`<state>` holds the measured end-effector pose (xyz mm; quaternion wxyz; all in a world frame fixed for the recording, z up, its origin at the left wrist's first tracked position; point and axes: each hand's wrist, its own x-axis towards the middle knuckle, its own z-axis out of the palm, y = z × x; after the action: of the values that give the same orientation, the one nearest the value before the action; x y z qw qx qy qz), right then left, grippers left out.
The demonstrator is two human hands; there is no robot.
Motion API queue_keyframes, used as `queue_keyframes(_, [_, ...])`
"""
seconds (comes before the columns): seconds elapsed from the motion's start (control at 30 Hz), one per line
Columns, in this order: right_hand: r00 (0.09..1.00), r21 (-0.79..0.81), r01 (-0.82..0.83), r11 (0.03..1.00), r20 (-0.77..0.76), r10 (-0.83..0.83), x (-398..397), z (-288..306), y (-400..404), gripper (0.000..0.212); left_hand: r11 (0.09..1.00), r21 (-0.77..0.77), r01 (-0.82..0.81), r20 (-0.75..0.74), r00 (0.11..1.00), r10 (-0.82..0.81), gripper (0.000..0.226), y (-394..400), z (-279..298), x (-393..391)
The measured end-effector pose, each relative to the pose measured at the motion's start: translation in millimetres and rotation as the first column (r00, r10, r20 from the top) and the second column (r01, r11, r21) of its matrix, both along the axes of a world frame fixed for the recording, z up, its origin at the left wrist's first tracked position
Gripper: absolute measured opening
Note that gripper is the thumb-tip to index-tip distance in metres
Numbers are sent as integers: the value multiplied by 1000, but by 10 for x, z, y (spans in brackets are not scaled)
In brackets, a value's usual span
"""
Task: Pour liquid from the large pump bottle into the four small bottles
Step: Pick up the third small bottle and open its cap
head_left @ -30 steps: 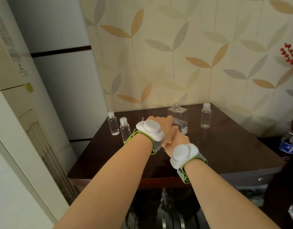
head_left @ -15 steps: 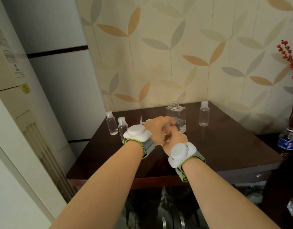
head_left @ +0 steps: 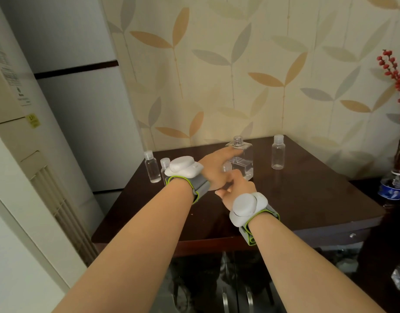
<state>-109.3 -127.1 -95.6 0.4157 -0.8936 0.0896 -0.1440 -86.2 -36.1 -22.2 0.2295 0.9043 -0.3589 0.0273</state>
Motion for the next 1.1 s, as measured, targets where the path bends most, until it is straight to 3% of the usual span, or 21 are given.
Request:
queue_keyframes(0.17, [1000, -29, 8, 1000, -5, -8, 14, 1, 13, 27, 999, 49, -4, -39, 999, 6, 52, 28, 31, -6])
queue_keyframes(0.3, [1000, -16, 9, 1000, -21, -10, 3, 8, 17, 46, 989, 141, -52, 36, 998, 47, 43, -27, 54, 9])
queue_keyframes(0.4, [1000, -22, 20, 1000, -20, -20, -6, 13, 13, 40, 959, 273, -71, 105, 994, 43, 46, -44, 99, 29])
queue_keyframes(0.67, [1000, -2, 11, 1000, -2, -11, -10, 6, 26, 28, 938, 296, -180, 193, 973, 126, 30, -43, 40, 28])
queue_keyframes(0.8, [1000, 27, 2, 1000, 20, -3, 7, -13, 36, 29, 961, 212, -180, 249, 960, 125, 28, 9, -25, 18])
queue_keyframes(0.9, [999, 17, 31, 999, 25, -32, 22, -40, 35, 31, 988, -13, -156, 272, 950, 153, 31, 88, -55, 4])
queue_keyframes(1.0, [999, 35, 37, 999, 18, -38, 41, -53, 31, 31, 923, -342, -179, 278, 918, 281, 28, 240, -22, -39])
queue_keyframes(1.1, [999, 46, 42, 998, 20, -43, 60, -78, 24, 30, 830, -493, -261, 256, 868, 425, 21, 486, -52, -38])
